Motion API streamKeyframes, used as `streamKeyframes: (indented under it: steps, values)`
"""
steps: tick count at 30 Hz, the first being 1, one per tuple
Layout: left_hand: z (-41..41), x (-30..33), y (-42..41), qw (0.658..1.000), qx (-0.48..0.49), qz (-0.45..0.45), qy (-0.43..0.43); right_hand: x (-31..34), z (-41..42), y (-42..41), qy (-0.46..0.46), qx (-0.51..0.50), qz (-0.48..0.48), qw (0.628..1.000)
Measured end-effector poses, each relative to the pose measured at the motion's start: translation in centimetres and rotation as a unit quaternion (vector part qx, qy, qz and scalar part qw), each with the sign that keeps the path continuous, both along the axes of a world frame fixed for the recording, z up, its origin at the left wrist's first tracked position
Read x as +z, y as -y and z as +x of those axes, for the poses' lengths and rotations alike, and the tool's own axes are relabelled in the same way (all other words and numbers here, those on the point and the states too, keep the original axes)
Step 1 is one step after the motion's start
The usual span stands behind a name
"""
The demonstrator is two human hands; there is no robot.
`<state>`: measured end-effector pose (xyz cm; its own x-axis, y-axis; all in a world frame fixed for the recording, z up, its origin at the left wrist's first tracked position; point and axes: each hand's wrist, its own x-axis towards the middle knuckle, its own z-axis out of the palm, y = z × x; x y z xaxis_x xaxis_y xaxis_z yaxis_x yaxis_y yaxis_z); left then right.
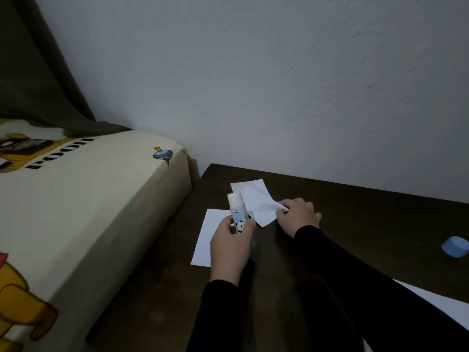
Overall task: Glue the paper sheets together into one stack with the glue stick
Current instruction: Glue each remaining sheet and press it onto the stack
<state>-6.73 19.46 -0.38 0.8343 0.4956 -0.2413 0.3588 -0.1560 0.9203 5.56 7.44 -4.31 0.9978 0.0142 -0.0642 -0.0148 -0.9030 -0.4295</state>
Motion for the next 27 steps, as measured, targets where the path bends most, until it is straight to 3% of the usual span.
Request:
streamKeyframes:
  steps: [5,10,22,27]
  values:
    - [0.3,0.8,2.0,1.0,-0.011,-0.009,0.012,1.0,-0.5,3.8,-0.031,-0.017,0.195,0.98]
    - [0.7,1.5,5.3,0.998,-0.047,-0.025,0.037,2.4,-2.4,10.7,0.003,-0.026,0.283,0.959]
    - [0.5,0.3,13.2,0.982,-0.185,-0.008,0.045,2.1,-6.5,23.5,-0.008,-0.091,0.223,0.97]
    - [0.3,-0.2,15.6,0.979,-0.196,-0.021,0.053,1.6,-7.5,25.3,0.005,-0.06,0.179,0.982]
